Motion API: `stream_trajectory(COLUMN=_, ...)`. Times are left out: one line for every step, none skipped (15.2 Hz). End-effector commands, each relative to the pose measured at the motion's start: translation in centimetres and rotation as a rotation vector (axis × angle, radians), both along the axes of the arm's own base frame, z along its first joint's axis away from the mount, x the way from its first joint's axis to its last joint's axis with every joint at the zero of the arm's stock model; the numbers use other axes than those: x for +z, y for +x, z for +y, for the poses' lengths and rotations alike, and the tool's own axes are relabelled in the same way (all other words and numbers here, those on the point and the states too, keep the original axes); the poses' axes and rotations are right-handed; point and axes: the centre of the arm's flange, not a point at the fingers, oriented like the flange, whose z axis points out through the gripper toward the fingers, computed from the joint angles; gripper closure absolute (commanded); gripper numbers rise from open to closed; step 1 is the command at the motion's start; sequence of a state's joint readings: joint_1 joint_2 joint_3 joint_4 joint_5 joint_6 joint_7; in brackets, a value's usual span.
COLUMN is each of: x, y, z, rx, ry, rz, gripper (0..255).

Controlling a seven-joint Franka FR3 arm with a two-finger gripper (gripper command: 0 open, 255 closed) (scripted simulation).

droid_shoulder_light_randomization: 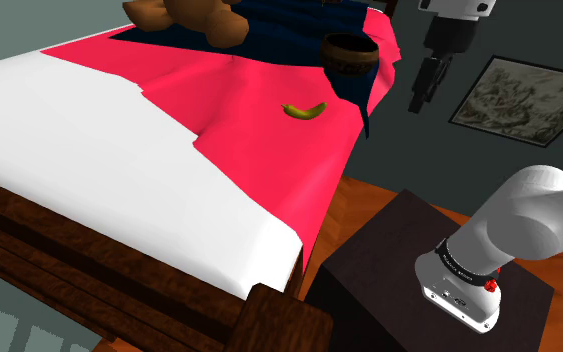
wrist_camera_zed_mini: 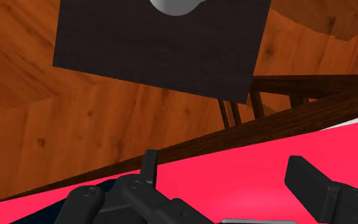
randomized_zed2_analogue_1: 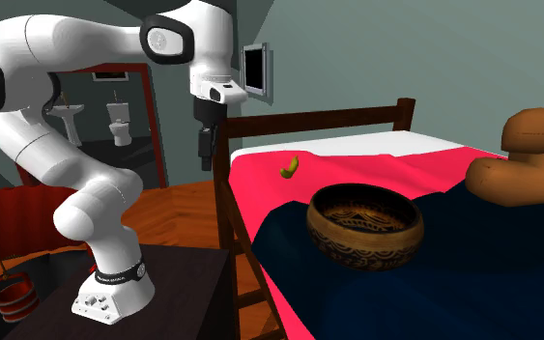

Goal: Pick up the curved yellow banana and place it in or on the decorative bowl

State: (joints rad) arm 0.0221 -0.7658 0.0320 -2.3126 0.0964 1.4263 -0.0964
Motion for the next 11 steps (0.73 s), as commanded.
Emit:
stream_trajectory(x=0.0, y=0.0, z=0.0, rx=0.0, ry=0.0, rz=0.0, gripper=0)
stream_trajectory(x=-0.1, y=1.3, z=0.5, rx=0.047, ry=-0.008, rz=-0.004, gripper=0)
stream_trajectory(x=-0.2, y=2.5, z=1.1, rx=0.094, ry=-0.017, rz=-0.008, gripper=0)
stream_trajectory(x=-0.3, y=3.7, z=1.8, rx=0.141, ry=-0.025, rz=-0.012, gripper=0)
stream_trajectory(x=-0.4, y=4.9, z=2.5, rx=0.187, ry=-0.033, rz=-0.016, gripper=0)
stream_trajectory(x=-0.5, y=6.0, z=3.2, rx=0.234, ry=-0.041, rz=-0.02, gripper=0)
stream_trajectory(x=-0.6, y=7.1, z=4.0, rx=0.281, ry=-0.05, rz=-0.024, gripper=0)
stream_trajectory(x=-0.7, y=8.2, z=4.9, rx=0.328, ry=-0.058, rz=-0.029, gripper=0)
stream_trajectory(x=-0.8, y=9.2, z=5.8, rx=0.375, ry=-0.066, rz=-0.033, gripper=0)
stream_trajectory(x=-1.0, y=10.2, z=6.7, rx=0.422, ry=-0.074, rz=-0.037, gripper=0)
stream_trajectory(x=-1.1, y=11.1, z=7.7, rx=0.468, ry=-0.083, rz=-0.041, gripper=0)
